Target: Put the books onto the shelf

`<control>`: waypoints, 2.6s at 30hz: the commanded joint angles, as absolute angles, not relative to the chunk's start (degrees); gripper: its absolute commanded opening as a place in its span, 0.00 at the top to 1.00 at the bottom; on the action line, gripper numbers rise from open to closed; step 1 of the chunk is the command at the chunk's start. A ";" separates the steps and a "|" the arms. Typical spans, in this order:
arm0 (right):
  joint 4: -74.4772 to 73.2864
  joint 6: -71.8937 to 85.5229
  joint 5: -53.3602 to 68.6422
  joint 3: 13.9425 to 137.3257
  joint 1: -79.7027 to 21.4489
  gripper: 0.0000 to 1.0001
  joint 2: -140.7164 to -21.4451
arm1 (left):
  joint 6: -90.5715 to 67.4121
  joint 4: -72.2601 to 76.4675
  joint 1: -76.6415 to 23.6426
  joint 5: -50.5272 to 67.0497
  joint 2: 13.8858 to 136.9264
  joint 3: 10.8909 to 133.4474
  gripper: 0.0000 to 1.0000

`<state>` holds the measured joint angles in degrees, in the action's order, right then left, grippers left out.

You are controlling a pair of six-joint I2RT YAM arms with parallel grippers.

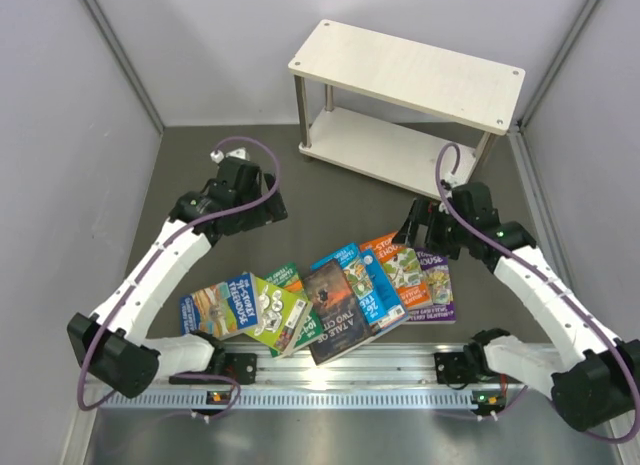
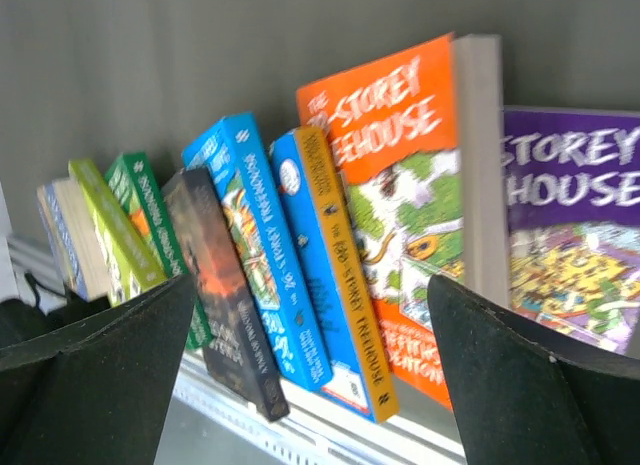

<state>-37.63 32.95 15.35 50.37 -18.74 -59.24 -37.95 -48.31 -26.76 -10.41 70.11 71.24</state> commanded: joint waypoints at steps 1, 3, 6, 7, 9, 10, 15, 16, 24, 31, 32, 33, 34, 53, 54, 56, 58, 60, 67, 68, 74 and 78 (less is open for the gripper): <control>-38.85 35.15 12.04 54.49 -23.72 0.00 -58.54 | -35.25 -56.92 -26.54 -12.39 73.29 73.56 0.01; -38.15 38.30 12.22 54.23 -25.83 0.00 -58.27 | -34.37 -59.67 -26.63 -13.18 74.26 73.48 0.01; -36.22 41.91 11.51 53.18 -29.08 0.00 -57.83 | -33.05 -61.08 -26.63 -9.94 73.14 72.60 0.01; -35.34 42.36 11.51 52.39 -30.14 0.00 -57.40 | -32.96 -60.74 -26.63 -8.02 72.17 71.73 0.01; -35.85 43.76 9.94 52.12 -32.60 0.00 -57.39 | -33.39 -58.28 -26.63 -7.12 68.93 68.05 0.01; -36.38 44.29 9.41 52.03 -33.39 0.00 -57.74 | -33.66 -57.49 -26.63 -6.51 67.78 66.64 0.01; -37.79 48.33 5.64 50.19 -38.75 0.00 -57.13 | -34.54 -53.27 -26.63 -0.27 62.50 59.87 0.01; -37.62 48.69 4.84 49.84 -39.37 0.00 -57.04 | -34.54 -53.26 -26.63 -0.26 62.23 59.51 0.01; -41.30 48.78 1.94 46.24 -40.43 0.00 -59.50 | -34.45 -58.62 -26.63 1.15 59.42 62.92 0.01; -43.16 52.20 4.92 38.69 -40.52 0.00 -57.41 | -37.62 -60.64 -26.63 1.76 55.99 61.35 0.01; -43.15 52.73 5.27 37.89 -40.52 0.00 -56.61 | -38.23 -61.17 -26.63 1.84 55.90 61.17 0.01; -43.15 53.43 5.97 36.49 -40.43 0.01 -55.82 | -38.41 -61.43 -26.63 1.76 55.72 61.08 0.01; -43.24 53.61 6.15 35.78 -40.52 0.01 -54.59 | -38.58 -61.61 -26.63 1.84 55.72 61.08 0.01; -25.14 57.92 9.93 24.43 -40.43 0.65 -54.23 | -38.67 -63.89 -26.63 2.11 57.57 63.02 0.01; -24.88 58.09 10.19 24.52 -40.52 0.77 -53.88 | -38.50 -64.16 -26.63 2.02 57.39 63.02 0.01; -25.05 58.53 11.42 24.87 -40.52 0.88 -53.53 | -38.50 -64.77 -26.63 1.85 56.52 62.93 0.01; -26.53 58.71 12.04 26.19 -40.95 1.00 -52.48 | -38.50 -65.13 -26.63 1.50 55.90 62.67 0.01; -30.74 58.54 12.22 28.99 -41.92 1.00 -50.81 | -38.50 -65.39 -26.54 1.41 55.02 62.32 0.01; -47.97 55.03 7.31 45.50 -43.51 1.00 -47.55 | -38.50 -65.13 -26.54 0.97 53.88 61.96 0.01; -49.47 54.58 4.86 50.49 -43.59 1.00 -48.24 | -38.32 -65.04 -26.54 0.79 53.88 62.40 0.01; -54.23 50.37 -2.89 68.01 -43.16 1.00 -56.75 | -37.00 -63.99 -26.63 0.53 55.63 64.42 0.01; -52.12 47.21 -3.08 76.80 -40.35 1.00 -63.09 | -35.77 -64.07 -26.63 -1.30 57.04 66.35 0.01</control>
<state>-55.16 50.70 -0.23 70.61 -41.85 -59.57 -37.47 -64.75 -26.76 1.21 56.51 63.31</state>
